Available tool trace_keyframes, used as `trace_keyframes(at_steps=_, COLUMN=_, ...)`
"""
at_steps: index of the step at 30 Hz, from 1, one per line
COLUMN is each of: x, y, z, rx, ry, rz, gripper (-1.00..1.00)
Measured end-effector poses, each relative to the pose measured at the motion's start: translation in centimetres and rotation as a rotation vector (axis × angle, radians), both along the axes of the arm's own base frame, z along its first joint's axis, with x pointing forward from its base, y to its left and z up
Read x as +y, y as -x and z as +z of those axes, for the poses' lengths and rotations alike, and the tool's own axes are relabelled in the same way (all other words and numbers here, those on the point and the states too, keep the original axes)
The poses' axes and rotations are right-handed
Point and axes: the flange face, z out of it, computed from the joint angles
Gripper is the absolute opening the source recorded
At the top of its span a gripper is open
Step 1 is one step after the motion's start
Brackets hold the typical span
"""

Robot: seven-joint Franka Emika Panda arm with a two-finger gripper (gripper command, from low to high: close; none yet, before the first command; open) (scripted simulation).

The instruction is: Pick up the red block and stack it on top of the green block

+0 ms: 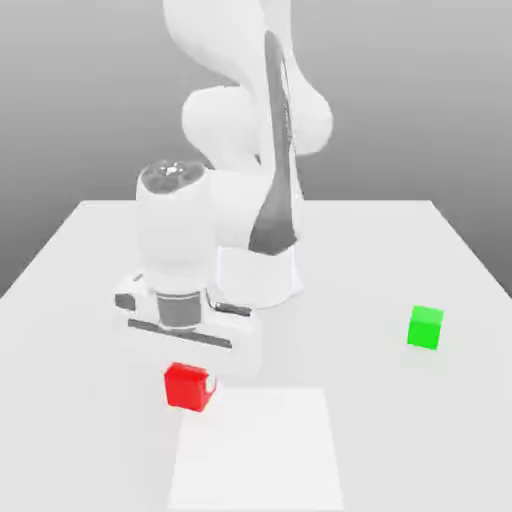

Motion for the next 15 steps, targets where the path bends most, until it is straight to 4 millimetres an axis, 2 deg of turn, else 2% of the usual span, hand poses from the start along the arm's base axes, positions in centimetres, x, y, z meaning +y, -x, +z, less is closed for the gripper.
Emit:
trace_keyframes(at_steps=1, x=1.7, y=-0.3, z=0.5, rx=-0.001, ry=-0.004, rz=0.062, gripper=-1.0)
trace_keyframes(at_steps=3, x=6.8, y=-0.7, z=1.3, rx=-0.005, ry=-0.012, rz=0.24, gripper=-1.0)
trace_keyframes(at_steps=7, x=15.4, y=0.3, z=2.4, rx=-0.01, ry=-0.025, rz=0.57, gripper=-1.0)
trace_keyframes(at_steps=11, x=23.7, y=3.7, z=3.3, rx=-0.011, ry=-0.03, rz=0.918, gripper=-1.0)
trace_keyframes(at_steps=15, x=30.8, y=8.9, z=3.9, rx=-0.009, ry=-0.026, rz=1.267, gripper=-1.0)
